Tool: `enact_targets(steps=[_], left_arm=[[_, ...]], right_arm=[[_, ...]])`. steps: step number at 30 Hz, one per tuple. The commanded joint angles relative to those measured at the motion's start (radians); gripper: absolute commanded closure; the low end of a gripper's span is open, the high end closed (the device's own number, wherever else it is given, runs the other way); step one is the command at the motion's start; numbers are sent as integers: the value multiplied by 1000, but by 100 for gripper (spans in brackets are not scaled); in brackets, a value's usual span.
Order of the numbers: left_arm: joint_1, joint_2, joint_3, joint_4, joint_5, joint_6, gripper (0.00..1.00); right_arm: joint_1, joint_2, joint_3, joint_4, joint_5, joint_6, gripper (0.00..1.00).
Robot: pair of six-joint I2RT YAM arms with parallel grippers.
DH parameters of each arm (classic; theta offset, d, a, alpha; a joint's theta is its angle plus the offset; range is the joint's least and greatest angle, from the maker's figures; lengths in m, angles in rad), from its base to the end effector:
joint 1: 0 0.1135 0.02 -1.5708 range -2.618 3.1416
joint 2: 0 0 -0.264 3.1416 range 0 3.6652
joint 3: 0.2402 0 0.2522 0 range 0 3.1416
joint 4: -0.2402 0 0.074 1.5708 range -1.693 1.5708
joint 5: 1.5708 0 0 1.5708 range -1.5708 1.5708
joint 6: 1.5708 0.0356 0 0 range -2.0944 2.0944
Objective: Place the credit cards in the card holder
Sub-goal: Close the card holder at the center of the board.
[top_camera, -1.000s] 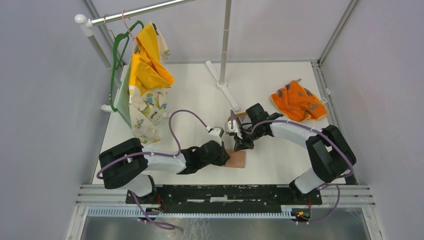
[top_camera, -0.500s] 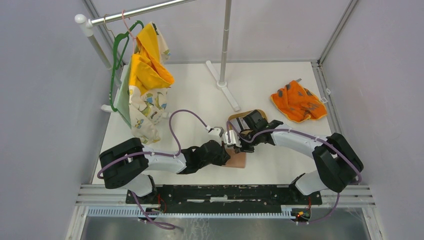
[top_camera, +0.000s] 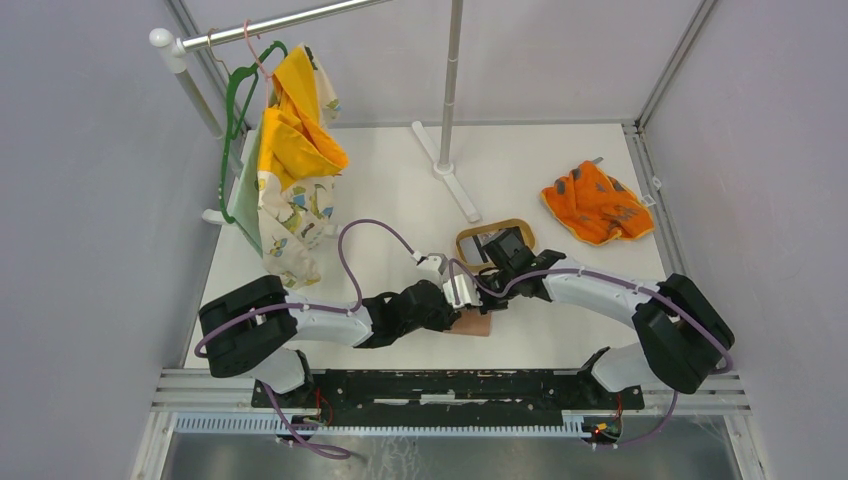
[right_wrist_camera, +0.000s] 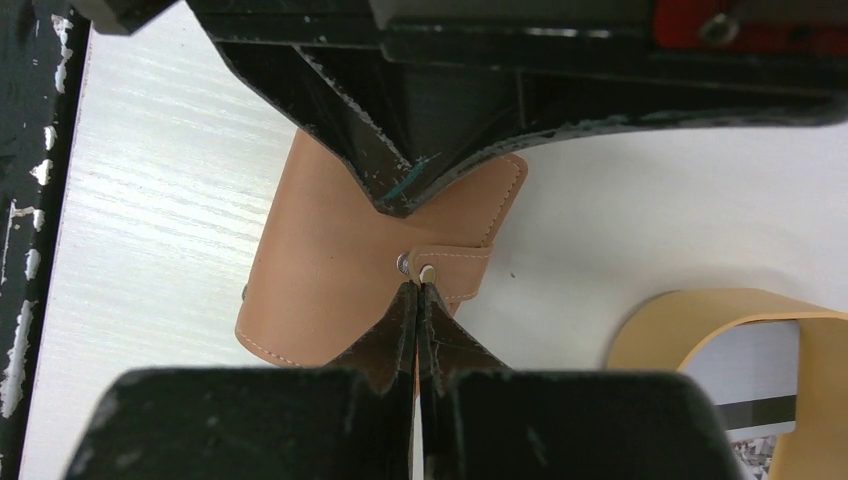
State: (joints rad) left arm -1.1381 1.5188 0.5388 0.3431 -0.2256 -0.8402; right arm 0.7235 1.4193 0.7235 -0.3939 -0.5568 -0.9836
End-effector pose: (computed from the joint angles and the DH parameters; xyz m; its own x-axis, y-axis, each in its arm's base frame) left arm 0.1246 -0.2508 0.1425 -0.7693 -0.0657 -0.6356 0.3544 0.7838 -0.5100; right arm 0.1786 0.1828 0.1711 0.2523 -0.7201 -0.6464 -0.9660 -0.2257 -0.1257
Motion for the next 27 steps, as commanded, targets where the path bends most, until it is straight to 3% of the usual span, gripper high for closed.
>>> enact_targets(steps=[1, 27], left_arm=[[4, 27, 9, -19, 13, -33, 98], [4, 27, 15, -23, 21, -33, 98]], right_arm=[[15, -37, -14, 4, 15, -23, 100], [102, -70, -58, -34, 73, -127, 100]])
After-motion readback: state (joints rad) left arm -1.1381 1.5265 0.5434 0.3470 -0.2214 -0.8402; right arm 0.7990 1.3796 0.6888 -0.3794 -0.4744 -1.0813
